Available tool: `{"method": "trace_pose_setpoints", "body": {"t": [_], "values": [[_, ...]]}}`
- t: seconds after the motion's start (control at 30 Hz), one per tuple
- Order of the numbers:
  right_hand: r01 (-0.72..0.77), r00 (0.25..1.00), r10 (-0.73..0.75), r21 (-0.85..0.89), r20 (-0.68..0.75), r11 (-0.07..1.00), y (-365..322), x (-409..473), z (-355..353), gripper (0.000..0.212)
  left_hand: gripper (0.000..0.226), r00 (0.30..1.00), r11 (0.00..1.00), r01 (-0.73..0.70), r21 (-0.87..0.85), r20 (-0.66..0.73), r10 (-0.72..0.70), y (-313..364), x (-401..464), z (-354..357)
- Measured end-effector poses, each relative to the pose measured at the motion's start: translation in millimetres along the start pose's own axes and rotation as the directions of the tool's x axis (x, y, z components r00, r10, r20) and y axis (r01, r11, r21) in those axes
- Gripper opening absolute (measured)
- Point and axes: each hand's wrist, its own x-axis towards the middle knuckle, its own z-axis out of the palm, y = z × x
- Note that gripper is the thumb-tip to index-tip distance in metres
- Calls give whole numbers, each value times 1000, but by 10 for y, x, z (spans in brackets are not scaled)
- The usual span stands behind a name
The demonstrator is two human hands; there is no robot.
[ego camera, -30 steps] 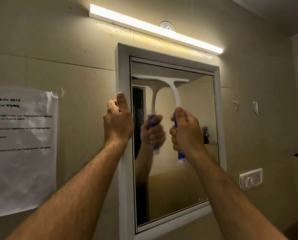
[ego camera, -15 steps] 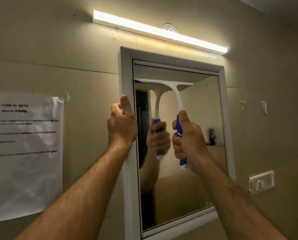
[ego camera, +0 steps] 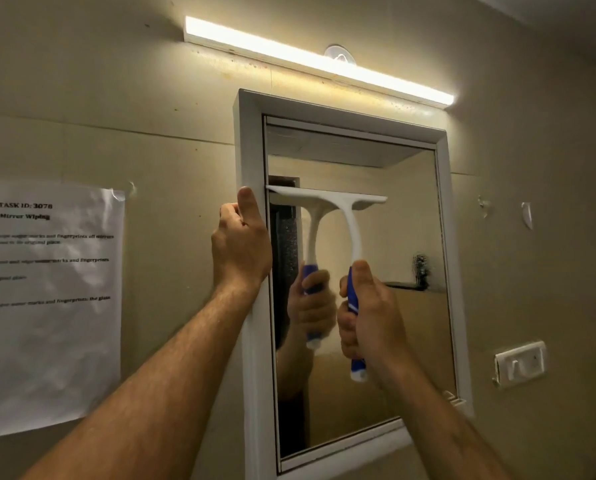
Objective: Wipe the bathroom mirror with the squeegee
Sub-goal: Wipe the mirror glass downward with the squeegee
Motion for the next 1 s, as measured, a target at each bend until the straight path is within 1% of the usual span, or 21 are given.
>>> {"method": "trace_pose_setpoints", "body": {"t": [0.1,0.23,0.4,0.5,0.57,0.73,0.9,1.0], "values": [[-2,1000,1,-23,-20,1000,-86,60,-12,41,55,1000,1000,-10,3,-9,10,-6,-7,3],[7,1000,-7,-15,-17,1000,-218,204,-24,46,53,1000,1000,-15,-13,-10,15,56,44,14],[-36,999,36,-6,9,999,70,-28,-72,43,46,1000,1000,-6,-20,9,6,86,11,19],[-61,998,61,10,20,998,229,-190,-126,51,46,1000,1000,-6,-14,19,6,78,-42,10],[-79,997,78,16,29,997,199,-175,-141,54,46,1000,1000,-8,-9,17,8,69,-46,-16],[-70,996,70,-15,46,997,-13,105,-224,51,47,1000,1000,-7,-15,6,7,47,-34,12],[-131,990,130,22,46,991,268,-126,-258,52,45,1000,1000,-6,-29,8,6,118,2,3],[-137,990,136,27,34,990,364,-247,-204,52,43,1000,999,-4,-32,14,5,122,17,-54]]}}
